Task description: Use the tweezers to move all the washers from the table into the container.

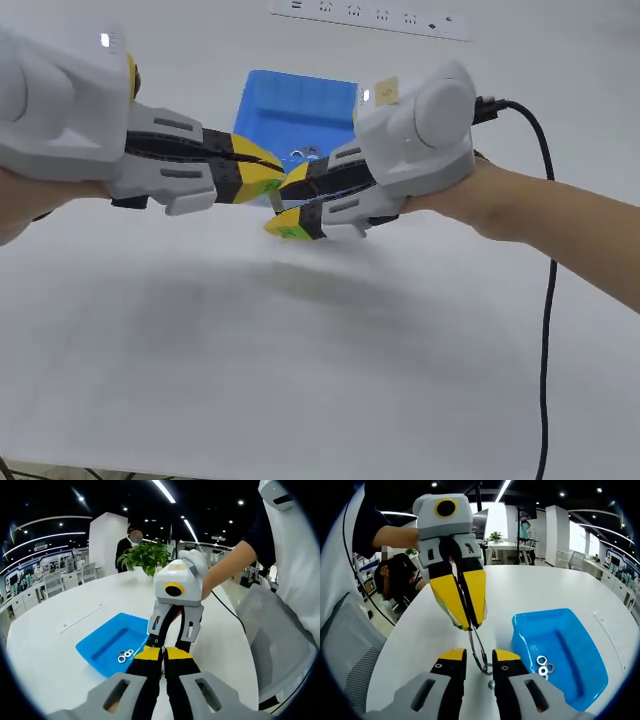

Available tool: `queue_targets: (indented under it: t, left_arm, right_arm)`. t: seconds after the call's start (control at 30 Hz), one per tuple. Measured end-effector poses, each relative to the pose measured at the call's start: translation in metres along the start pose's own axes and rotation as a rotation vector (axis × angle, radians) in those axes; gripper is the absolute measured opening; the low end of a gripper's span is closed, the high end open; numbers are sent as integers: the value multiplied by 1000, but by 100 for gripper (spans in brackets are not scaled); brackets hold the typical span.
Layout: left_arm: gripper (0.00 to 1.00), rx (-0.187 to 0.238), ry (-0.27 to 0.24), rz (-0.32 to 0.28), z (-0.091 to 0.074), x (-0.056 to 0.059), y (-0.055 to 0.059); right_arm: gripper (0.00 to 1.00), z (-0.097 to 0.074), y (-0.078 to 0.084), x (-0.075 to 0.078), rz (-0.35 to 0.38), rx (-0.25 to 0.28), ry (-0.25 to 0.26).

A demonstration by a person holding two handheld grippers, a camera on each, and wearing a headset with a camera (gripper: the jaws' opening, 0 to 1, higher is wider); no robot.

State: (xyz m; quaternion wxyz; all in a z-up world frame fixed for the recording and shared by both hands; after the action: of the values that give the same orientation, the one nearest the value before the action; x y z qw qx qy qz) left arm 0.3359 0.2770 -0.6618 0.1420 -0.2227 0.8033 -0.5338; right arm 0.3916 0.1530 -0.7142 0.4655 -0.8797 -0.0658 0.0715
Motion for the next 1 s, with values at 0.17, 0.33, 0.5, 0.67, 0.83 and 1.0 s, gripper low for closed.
queue_targets:
  t: [0.17,0.33,0.5,0.67,0.83,1.0]
  left_arm:
    - [5,-3,2,1,4,8,-6]
    - [5,-4,3,3,5,10,-8]
    - [5,-8,4,10,5,9,-8]
    - [6,-28,-12,12,5,9,-6]
    - [20,41,-15,-51,1,12,-3]
    - [26,3,-27,-12,-7,9,5]
  right_arm:
    - [15,-1,0,2,-16,-13,-20]
    - [12,0,1,4,-29,-16,-29]
    - [10,0,2,5,-56,-24,-28]
    - [10,0,2,5,-71,-29,-18]
    - [10,-1,2,4,-51,-13,-6]
    - [10,-4,1,0,-39,-1,5]
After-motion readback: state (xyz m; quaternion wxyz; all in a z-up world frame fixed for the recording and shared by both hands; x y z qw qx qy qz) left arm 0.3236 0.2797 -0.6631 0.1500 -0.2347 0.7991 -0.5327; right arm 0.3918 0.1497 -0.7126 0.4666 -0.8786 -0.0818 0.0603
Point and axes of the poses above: the centre of the closed fingertips' face, and the gripper's own axes: z roughly forward along the fingers, x roughly to its right, y roughly out of its underside, the point moved 10 cm from there along -z, roughly backward along the fingers, and after that the axes turned 2 degrees about -y, right-handed, at the moved point
